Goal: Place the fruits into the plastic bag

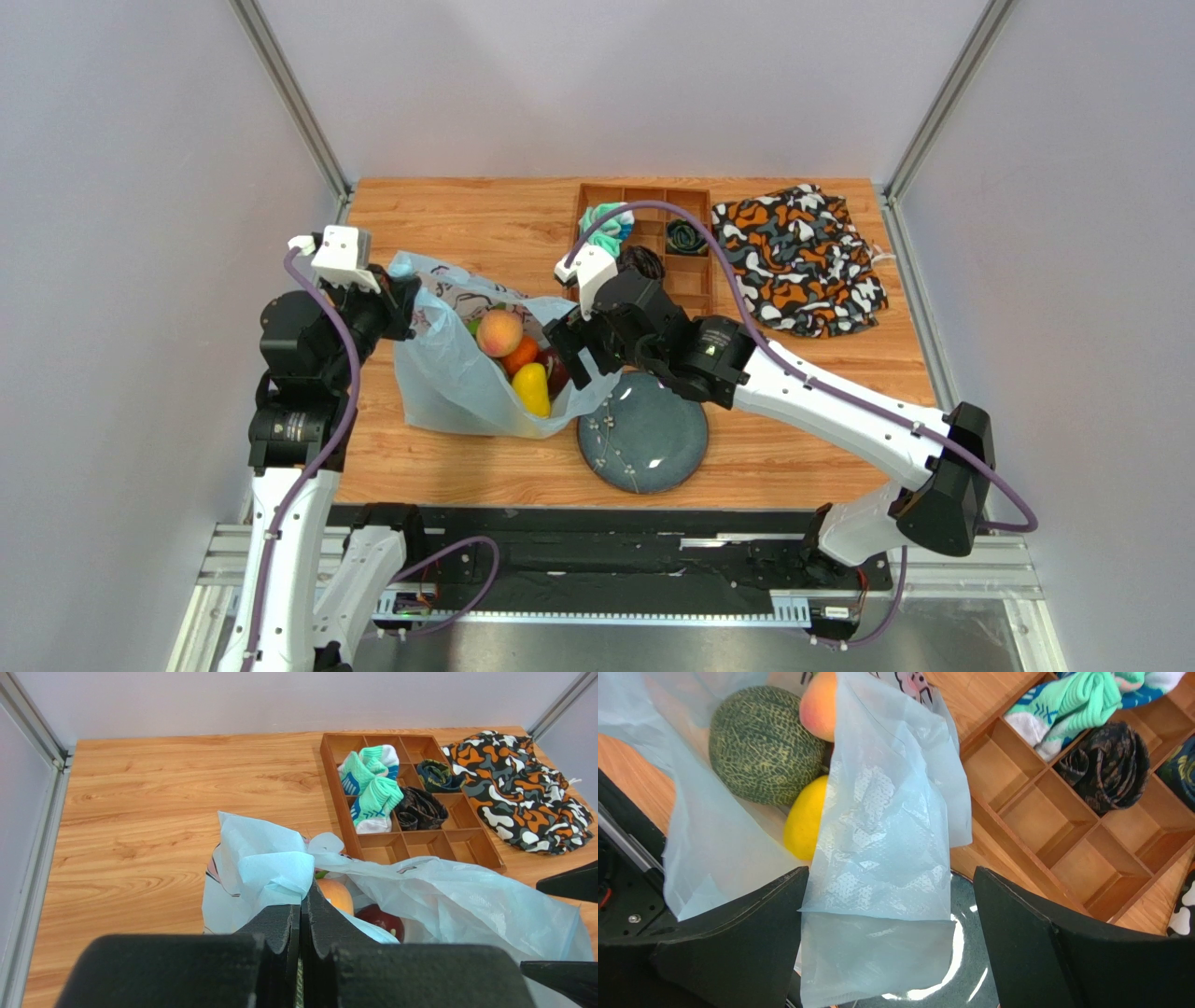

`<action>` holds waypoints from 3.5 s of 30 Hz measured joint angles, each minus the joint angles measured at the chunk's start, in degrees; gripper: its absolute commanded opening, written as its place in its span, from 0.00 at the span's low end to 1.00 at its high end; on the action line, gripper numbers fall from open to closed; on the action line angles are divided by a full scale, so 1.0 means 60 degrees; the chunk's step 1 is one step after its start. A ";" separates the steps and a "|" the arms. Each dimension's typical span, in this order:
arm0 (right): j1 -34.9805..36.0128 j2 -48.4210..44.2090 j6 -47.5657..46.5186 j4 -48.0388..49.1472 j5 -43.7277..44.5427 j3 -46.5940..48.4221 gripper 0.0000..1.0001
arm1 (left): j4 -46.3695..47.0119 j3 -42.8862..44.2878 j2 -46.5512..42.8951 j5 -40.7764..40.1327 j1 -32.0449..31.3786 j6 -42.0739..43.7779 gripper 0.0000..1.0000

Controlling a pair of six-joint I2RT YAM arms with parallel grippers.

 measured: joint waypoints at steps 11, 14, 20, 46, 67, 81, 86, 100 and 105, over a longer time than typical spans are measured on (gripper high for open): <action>-0.0204 -0.0066 0.0441 -0.0255 -0.0040 -0.0419 0.00 | 0.0007 0.0000 0.0025 -0.0066 0.0000 -0.0113 0.00; -0.0306 -0.0007 0.0328 -0.0543 -0.0109 -0.0164 0.00 | 0.0200 0.0000 0.0080 0.0044 0.0004 -0.0623 0.00; -0.0441 0.0925 -0.0645 -0.1104 -0.0109 0.3391 0.00 | 0.0758 0.0882 0.0823 0.0725 0.0761 -0.2339 0.00; -0.1490 0.2430 -0.0127 -0.0495 -0.1075 0.5810 0.00 | 0.1417 0.1417 0.1945 0.2215 0.3078 -0.4648 0.00; -0.1519 0.3093 0.0273 -0.0331 -0.1388 0.5592 0.71 | -0.0120 0.1432 0.2167 0.1687 0.3096 -0.3111 0.87; -0.2160 0.1322 0.0652 0.0415 -0.2375 0.3996 0.86 | -0.0867 0.1861 0.0357 0.1035 0.3093 -0.1956 0.94; -0.3144 -0.0087 0.1082 0.1184 -0.2499 0.2266 0.86 | -0.0969 0.1861 0.0040 0.1373 0.3093 -0.1315 0.94; -0.3796 -0.4251 0.0597 0.2637 0.0692 -0.2452 0.86 | -0.1002 0.1865 -0.0219 0.2710 0.3093 -0.0878 0.96; -0.3814 -0.5100 0.0433 0.3166 0.1472 -0.3534 0.86 | -0.1002 0.1865 -0.0386 0.2736 0.3093 -0.0882 0.96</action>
